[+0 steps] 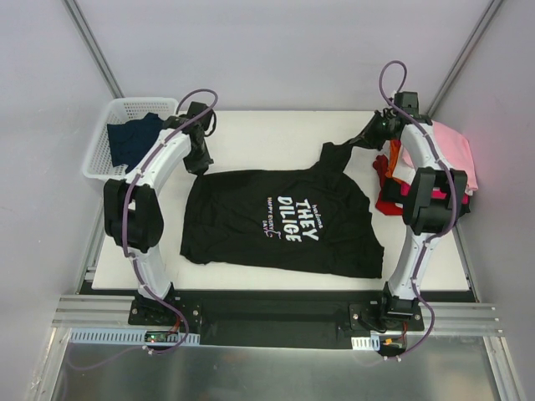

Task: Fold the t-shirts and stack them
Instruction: Fold the other side of the tshirt into a rectangle

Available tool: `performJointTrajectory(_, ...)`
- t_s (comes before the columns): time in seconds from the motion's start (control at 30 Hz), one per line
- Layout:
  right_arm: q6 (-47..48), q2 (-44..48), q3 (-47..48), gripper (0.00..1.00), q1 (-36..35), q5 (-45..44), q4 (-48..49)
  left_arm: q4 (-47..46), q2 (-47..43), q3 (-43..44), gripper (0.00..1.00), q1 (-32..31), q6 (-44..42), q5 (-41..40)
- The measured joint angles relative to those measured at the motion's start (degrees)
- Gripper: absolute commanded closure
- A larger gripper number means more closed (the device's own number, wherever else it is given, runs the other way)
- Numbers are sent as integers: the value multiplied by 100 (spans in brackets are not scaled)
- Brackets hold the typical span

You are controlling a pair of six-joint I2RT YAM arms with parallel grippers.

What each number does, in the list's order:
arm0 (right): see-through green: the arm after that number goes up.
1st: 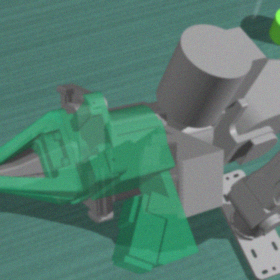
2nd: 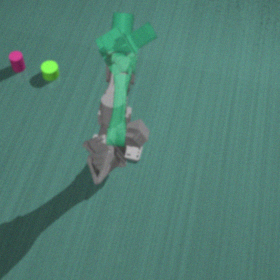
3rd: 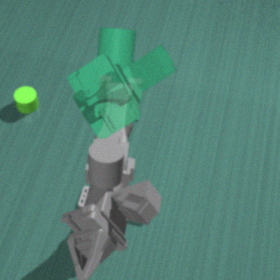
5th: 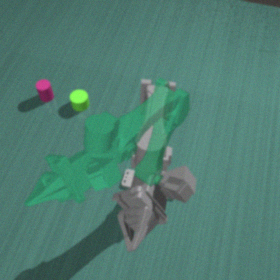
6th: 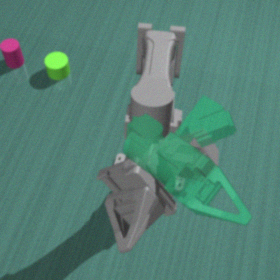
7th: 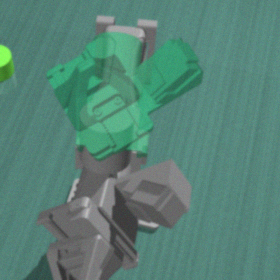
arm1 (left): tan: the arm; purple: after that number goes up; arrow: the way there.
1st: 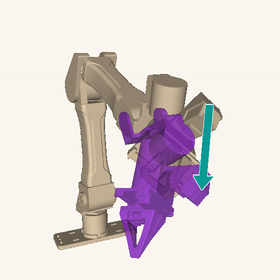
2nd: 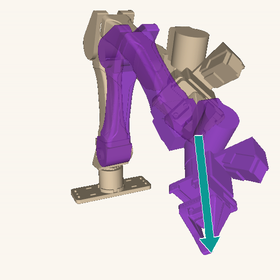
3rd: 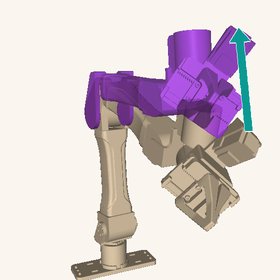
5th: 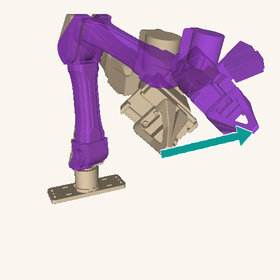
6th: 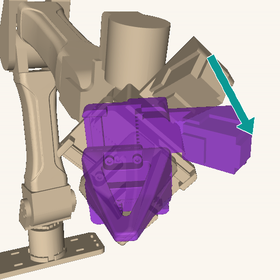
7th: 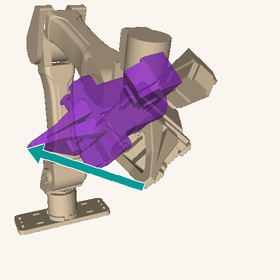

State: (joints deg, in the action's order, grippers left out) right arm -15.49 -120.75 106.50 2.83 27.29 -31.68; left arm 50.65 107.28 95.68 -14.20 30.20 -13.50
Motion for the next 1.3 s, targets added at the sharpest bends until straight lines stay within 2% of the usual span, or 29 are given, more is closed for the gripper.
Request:
performJointTrajectory(0.67,417,2498,-2813,99,-201,-83,-205,79,-1561,-1598,100,-575,417,-20)
performJointTrajectory(1.07,767,4129,-3746,99,-201,-317,-654,149,-2201,-2098,100,-601,496,-118)
performJointTrajectory(1.3,896,4564,-4319,99,-201,-457,-822,221,-2382,-2522,99,-514,516,-195)
